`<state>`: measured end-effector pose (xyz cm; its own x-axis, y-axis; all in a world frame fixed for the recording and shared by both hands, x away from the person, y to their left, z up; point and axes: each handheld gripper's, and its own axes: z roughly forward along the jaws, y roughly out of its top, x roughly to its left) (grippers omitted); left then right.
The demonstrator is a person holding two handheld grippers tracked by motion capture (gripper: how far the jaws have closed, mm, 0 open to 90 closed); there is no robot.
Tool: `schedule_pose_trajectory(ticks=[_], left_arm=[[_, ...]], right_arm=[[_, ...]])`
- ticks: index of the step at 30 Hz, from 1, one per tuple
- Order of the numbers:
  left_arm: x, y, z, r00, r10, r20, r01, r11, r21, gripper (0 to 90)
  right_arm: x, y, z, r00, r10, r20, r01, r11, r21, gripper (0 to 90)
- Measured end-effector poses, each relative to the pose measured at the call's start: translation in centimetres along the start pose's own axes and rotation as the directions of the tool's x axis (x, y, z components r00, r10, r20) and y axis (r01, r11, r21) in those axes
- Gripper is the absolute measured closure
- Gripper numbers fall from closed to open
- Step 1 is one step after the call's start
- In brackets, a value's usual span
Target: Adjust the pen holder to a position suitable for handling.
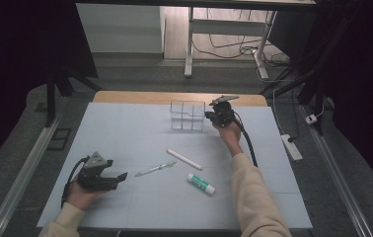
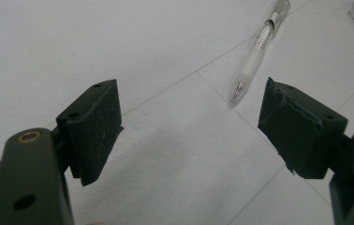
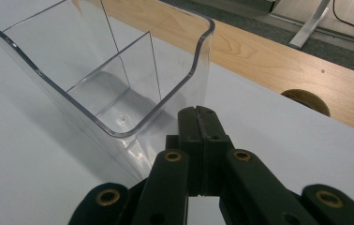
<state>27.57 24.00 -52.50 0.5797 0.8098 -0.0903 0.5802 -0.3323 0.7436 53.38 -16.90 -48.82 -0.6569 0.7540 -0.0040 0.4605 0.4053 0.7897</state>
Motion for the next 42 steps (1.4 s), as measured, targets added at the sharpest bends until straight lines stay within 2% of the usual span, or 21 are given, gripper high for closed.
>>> schedule_pose_trajectory(ticks=[7,10,15,19,24,27,33,34,36,42], left_arm=[[0.0,0.0,-0.1,1.0,-0.002,-0.001,0.002,1.0,-0.001,21.5],[0.1,0.0,-0.1,1.0,-0.005,-0.001,0.005,1.0,-0.002,21.5],[0.0,0.0,-0.1,1.0,-0.002,-0.004,0.002,1.0,-0.001,21.5],[0.0,0.0,0.0,1.0,-0.005,-0.004,0.005,1.0,-0.002,21.5],[0.1,0.0,-0.1,1.0,-0.007,-0.005,0.007,1.0,-0.005,21.6],[0.1,0.0,-0.1,1.0,-0.005,-0.004,0.005,1.0,-0.006,21.8],[0.0,-0.1,-0.1,1.0,-0.002,-0.002,0.002,1.0,-0.007,22.1],[0.0,-0.1,-0.2,1.0,-0.002,-0.003,0.002,1.0,-0.009,22.2],[0.0,-0.1,-0.2,1.0,-0.003,-0.003,0.003,0.9999,-0.01,22.2],[0.1,0.0,-0.2,1.0,-0.009,0.0,0.009,0.9999,-0.014,22.4]], right_arm=[[0.3,0.2,-0.5,0.9997,-0.012,0.023,0.012,1.0,-0.022,88.7],[0.3,0.1,-0.9,0.9999,-0.008,0.015,0.009,1.0,-0.027,88.8],[0.3,-1.1,-2.1,0.9999,-0.011,-0.001,0.011,1.0,-0.018,88.7],[0.5,-1.5,-2.7,0.9995,-0.031,-0.006,0.031,0.999,-0.011,88.7],[0.9,-2.0,-4.1,0.9988,-0.049,-0.008,0.049,0.999,-0.023,88.8],[1.4,-3.0,-5.5,0.9979,-0.059,-0.026,0.058,0.998,-0.033,88.7],[2.1,-4.4,-7.0,0.9968,-0.064,-0.049,0.062,0.997,-0.039,88.7],[2.2,-4.6,-7.3,0.9966,-0.062,-0.054,0.059,0.997,-0.046,87.8],[2.4,-5.1,-8.0,0.9962,-0.059,-0.064,0.055,0.996,-0.063,80.1],[2.5,-6.3,-10.1,0.9974,-0.043,-0.057,0.038,0.995,-0.093,64.8]])
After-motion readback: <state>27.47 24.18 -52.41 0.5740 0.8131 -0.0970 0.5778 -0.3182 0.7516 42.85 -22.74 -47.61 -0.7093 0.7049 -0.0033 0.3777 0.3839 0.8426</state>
